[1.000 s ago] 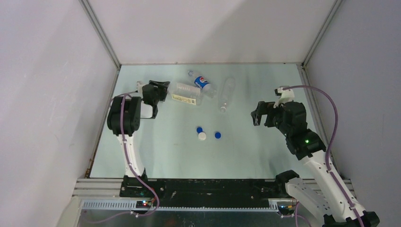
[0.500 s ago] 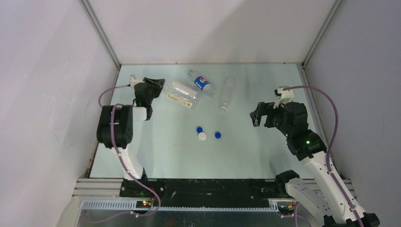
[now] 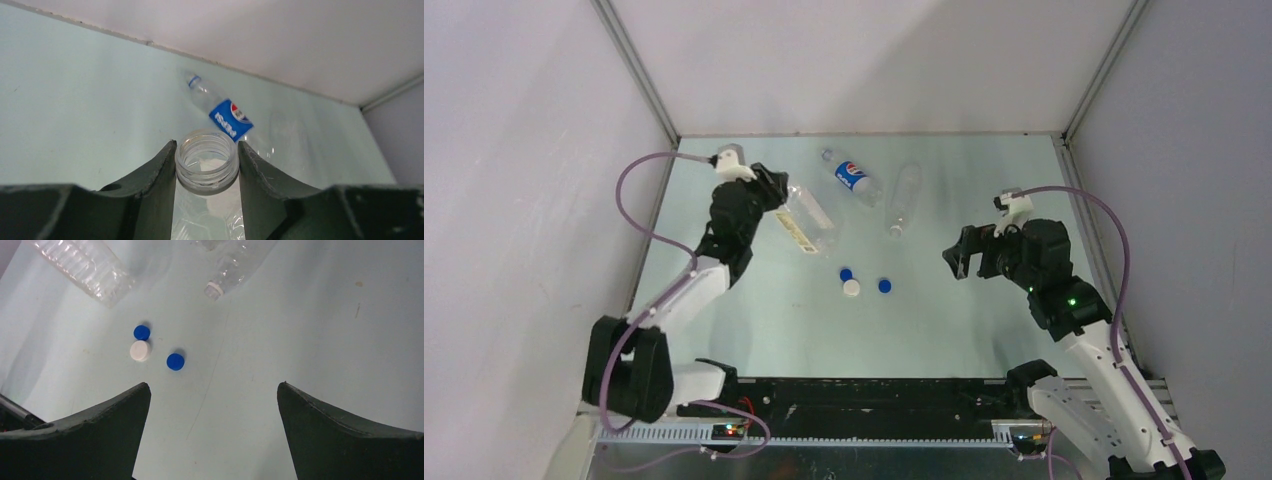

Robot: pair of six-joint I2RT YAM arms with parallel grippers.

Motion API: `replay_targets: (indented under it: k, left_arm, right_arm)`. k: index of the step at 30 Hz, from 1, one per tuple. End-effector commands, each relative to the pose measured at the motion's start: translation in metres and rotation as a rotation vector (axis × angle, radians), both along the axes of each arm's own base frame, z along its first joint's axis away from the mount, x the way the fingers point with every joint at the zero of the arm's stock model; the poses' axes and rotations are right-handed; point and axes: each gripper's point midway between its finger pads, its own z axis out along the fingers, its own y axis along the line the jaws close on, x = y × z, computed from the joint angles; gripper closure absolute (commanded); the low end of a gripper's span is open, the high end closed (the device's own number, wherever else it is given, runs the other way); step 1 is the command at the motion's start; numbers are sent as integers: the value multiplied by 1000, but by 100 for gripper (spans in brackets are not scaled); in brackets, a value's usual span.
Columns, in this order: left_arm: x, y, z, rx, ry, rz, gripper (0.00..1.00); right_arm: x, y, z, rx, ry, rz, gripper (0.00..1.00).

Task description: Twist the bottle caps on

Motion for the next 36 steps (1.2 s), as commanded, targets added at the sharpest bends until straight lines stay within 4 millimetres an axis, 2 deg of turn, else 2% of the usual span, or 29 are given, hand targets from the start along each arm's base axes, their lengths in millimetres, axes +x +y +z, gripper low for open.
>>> replay_targets:
  k: [1, 2, 3, 4, 5, 13, 16, 22, 24, 29, 34, 36]
  left_arm:
    - [-35, 9, 4, 242, -8, 62, 100]
    - [-42, 4, -3, 264, 0, 57, 100]
    - [-48, 4, 2, 281, -20, 58, 100]
    - [-55, -2, -3, 303, -14, 56, 100]
    - [-60, -2, 0, 329, -28, 57, 100]
    - [-106, -42, -12, 431, -77, 32, 99]
    - [-115, -51, -16, 451, -87, 31, 98]
    - [-131, -65, -24, 519, -91, 7, 89]
    - [-135, -68, -26, 529, -90, -3, 81]
    - [-137, -70, -27, 518, -89, -13, 47]
    - [-137, -75, -22, 498, -91, -30, 24]
    - [-138, -78, -22, 488, -90, -42, 18]
  right_arm:
    - [-5, 8, 9, 22, -43, 67, 1]
    - [-6, 9, 8, 22, -41, 69, 1]
    - [-6, 9, 7, 20, -37, 74, 1]
    - [-6, 10, 6, 19, -31, 77, 1]
    - [-7, 11, 5, 21, -27, 86, 1]
    - [-14, 23, 4, 44, -35, 160, 1]
    - [-18, 24, 7, 49, -50, 175, 1]
    - [-23, 23, 6, 48, -70, 176, 1]
    - [-25, 23, 5, 52, -72, 176, 1]
    - [-27, 23, 2, 48, -67, 180, 1]
    - [-28, 23, 3, 43, -72, 185, 1]
    - [-29, 23, 3, 42, -72, 186, 1]
